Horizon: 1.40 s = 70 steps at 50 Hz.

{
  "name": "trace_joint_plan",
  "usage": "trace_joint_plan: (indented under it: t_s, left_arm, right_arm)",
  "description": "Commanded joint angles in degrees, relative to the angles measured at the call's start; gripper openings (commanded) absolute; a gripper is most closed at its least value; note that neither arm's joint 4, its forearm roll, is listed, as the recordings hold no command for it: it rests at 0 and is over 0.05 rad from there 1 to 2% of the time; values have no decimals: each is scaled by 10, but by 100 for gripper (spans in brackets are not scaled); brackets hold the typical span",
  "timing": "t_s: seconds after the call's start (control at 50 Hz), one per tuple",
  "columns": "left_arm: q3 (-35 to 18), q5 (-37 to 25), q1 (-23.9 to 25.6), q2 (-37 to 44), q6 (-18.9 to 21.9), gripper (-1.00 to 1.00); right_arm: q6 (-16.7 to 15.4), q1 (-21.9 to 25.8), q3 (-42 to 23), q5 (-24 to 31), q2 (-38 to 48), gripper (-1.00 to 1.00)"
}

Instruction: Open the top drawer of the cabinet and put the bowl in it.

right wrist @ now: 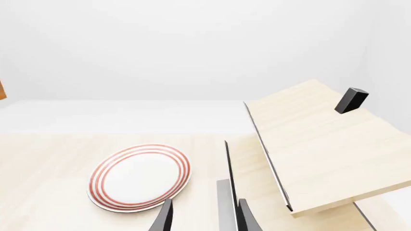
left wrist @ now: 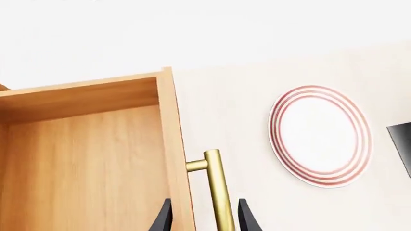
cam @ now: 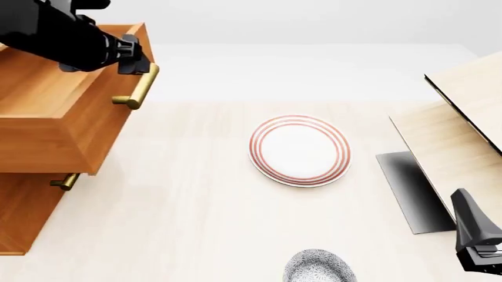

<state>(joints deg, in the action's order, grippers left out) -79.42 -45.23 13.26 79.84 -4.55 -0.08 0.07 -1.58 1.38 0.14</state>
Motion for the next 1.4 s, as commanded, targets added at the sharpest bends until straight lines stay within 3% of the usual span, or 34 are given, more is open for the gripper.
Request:
trace_joint_plan:
  t_s: [0.02, 0.68, 0.86, 1.4]
  left_arm:
    - [-1, 6, 38, 12, -12, 100]
    - [1, 6, 89, 7, -25, 100]
    - [-3, -13, 40, -23, -11, 100]
    - [-20, -44, 25, -55, 24, 100]
  right_arm:
    - [0, 0, 4, -4, 1, 100]
    - [0, 0, 4, -5, 1, 100]
    - [0, 0, 4, -4, 1, 100]
    - [0, 0, 4, -4, 1, 100]
